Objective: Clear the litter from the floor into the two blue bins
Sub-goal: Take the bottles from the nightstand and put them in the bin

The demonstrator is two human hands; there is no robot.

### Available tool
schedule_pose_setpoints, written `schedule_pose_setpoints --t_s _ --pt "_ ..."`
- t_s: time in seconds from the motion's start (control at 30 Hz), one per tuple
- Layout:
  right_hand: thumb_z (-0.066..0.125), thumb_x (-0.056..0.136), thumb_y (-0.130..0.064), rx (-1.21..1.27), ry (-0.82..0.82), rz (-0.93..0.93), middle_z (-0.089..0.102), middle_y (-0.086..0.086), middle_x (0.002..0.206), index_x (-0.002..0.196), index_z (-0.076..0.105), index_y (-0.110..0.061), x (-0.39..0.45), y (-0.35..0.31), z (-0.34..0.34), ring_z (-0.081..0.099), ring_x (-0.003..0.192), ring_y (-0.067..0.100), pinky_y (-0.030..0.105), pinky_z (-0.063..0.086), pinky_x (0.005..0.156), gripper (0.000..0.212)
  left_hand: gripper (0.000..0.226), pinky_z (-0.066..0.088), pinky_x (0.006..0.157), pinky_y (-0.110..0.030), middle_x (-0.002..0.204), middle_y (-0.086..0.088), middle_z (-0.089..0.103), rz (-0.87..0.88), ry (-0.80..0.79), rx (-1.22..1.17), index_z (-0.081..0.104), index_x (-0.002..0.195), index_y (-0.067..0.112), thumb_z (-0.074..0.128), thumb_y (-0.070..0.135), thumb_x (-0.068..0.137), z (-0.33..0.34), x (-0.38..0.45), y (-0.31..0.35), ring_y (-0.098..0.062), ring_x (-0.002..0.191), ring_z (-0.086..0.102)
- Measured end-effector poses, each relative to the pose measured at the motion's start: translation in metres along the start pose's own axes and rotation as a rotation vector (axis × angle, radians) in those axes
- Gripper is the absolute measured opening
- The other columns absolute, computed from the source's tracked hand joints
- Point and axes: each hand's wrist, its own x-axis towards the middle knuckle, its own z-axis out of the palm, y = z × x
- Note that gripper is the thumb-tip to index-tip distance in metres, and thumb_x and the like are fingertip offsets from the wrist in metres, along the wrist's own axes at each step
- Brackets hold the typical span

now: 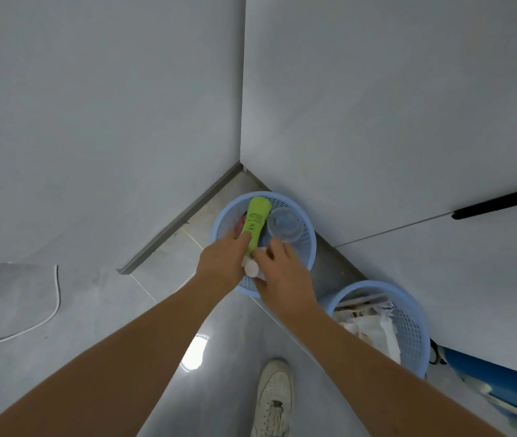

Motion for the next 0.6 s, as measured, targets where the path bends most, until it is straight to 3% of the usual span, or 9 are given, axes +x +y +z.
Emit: schedule_pose_setpoints --t_s 0.1,0.2,0.3,0.43,0.6 --pt "0.085 0.076 -0.022 0.033 -0.047 0.039 0.052 0.006 0.117 0.121 0.058 -0.020 -0.005 0.006 0.006 0.053 0.107 0.024 0.032 0.057 0.071 0.053 0.045 0.043 0.066 -0.035 0.111 -0.006 0.052 -0.012 0.009 -0.016 0.045 0.123 0.021 0.072 0.025 0.087 0.005 -0.004 -0.008 -0.029 0.093 0.063" --pt "0.084 0.079 -0.026 0.048 -0.052 0.102 0.052 0.005 0.122 0.135 0.050 -0.023 -0.010 0.006 0.003 0.054 0.111 0.023 0.032 0.058 0.075 0.066 0.048 0.050 0.068 -0.035 0.113 -0.006 0.048 -0.002 0.047 -0.018 0.045 0.124 0.022 0.075 0.023 0.086 0.004 -0.019 -0.015 -0.026 0.094 0.059" --pt "0.083 0.080 -0.029 0.013 -0.043 0.165 0.049 0.005 0.128 0.143 0.044 -0.024 -0.013 0.001 -0.008 0.053 0.115 0.024 0.034 0.059 0.074 0.075 0.046 0.044 0.062 -0.031 0.113 -0.005 0.046 0.015 0.090 -0.047 0.045 0.125 0.021 0.072 0.025 0.088 -0.004 -0.039 -0.024 -0.024 0.093 0.057" --pt "0.078 0.084 -0.030 0.007 -0.055 0.200 0.049 0.005 0.130 0.141 0.043 -0.024 -0.019 -0.023 -0.037 0.054 0.116 0.027 0.036 0.058 0.075 0.067 0.044 0.038 0.058 -0.029 0.108 -0.002 0.047 0.004 0.113 -0.112 0.046 0.125 0.022 0.069 0.030 0.089 -0.033 -0.076 -0.035 -0.020 0.090 0.056" --pt "0.075 0.083 -0.032 0.036 -0.049 0.151 0.051 0.003 0.122 0.130 0.051 -0.022 -0.032 -0.083 -0.096 0.054 0.111 0.026 0.032 0.050 0.067 0.054 0.041 0.042 0.065 -0.030 0.117 0.004 0.047 -0.073 0.127 -0.185 0.046 0.125 0.027 0.067 0.037 0.090 -0.100 -0.144 -0.036 -0.017 0.094 0.057"
